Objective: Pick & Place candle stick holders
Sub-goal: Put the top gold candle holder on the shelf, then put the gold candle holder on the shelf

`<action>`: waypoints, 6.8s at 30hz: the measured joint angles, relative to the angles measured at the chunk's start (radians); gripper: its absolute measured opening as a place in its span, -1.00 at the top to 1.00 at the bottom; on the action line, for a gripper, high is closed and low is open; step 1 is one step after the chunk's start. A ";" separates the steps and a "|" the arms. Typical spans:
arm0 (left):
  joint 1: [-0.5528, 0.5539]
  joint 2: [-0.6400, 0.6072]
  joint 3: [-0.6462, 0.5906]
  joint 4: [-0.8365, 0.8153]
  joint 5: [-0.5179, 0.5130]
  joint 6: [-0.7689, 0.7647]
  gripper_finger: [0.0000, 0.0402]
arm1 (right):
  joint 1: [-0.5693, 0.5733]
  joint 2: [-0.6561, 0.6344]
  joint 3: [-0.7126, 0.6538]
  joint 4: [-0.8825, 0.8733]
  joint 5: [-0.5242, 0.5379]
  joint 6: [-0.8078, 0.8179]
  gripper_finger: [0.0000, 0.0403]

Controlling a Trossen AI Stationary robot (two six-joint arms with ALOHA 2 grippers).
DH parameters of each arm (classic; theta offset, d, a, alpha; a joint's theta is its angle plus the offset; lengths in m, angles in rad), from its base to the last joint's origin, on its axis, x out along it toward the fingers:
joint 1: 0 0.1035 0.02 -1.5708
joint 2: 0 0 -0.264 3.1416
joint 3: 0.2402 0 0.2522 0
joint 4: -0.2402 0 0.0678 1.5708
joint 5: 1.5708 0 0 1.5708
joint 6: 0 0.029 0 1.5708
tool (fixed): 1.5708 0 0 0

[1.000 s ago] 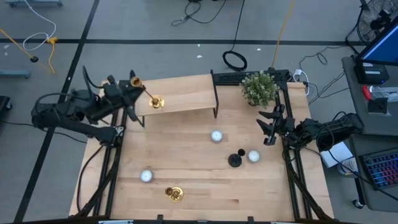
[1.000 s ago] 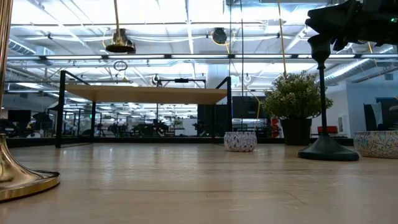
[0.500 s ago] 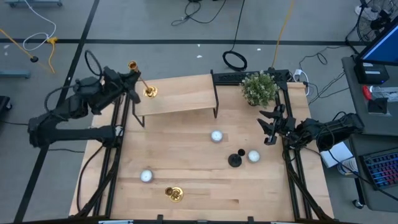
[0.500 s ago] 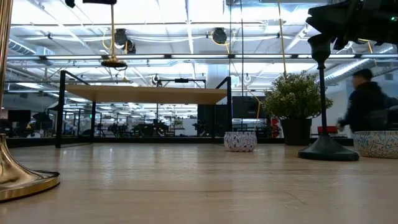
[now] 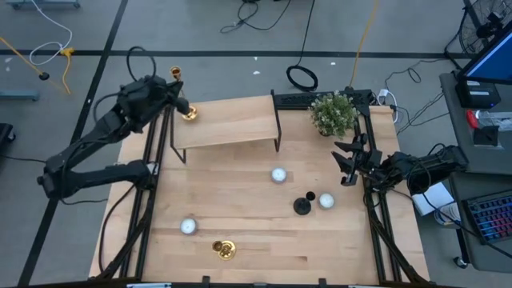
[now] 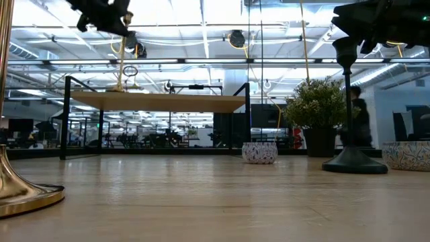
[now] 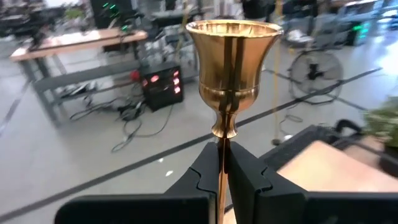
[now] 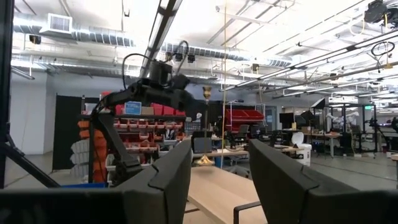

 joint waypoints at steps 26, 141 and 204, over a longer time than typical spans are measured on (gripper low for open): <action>0.062 0.084 0.000 0.000 0.009 -0.043 0.83 | 0.000 0.000 0.000 -0.003 0.000 0.027 0.23; -1.202 0.534 -0.252 0.613 0.630 0.100 0.37 | 0.002 0.497 0.115 0.000 -0.551 0.210 0.23; -0.935 0.135 -0.251 0.565 -0.059 0.103 0.92 | 0.001 0.496 0.115 0.000 -0.550 0.206 0.23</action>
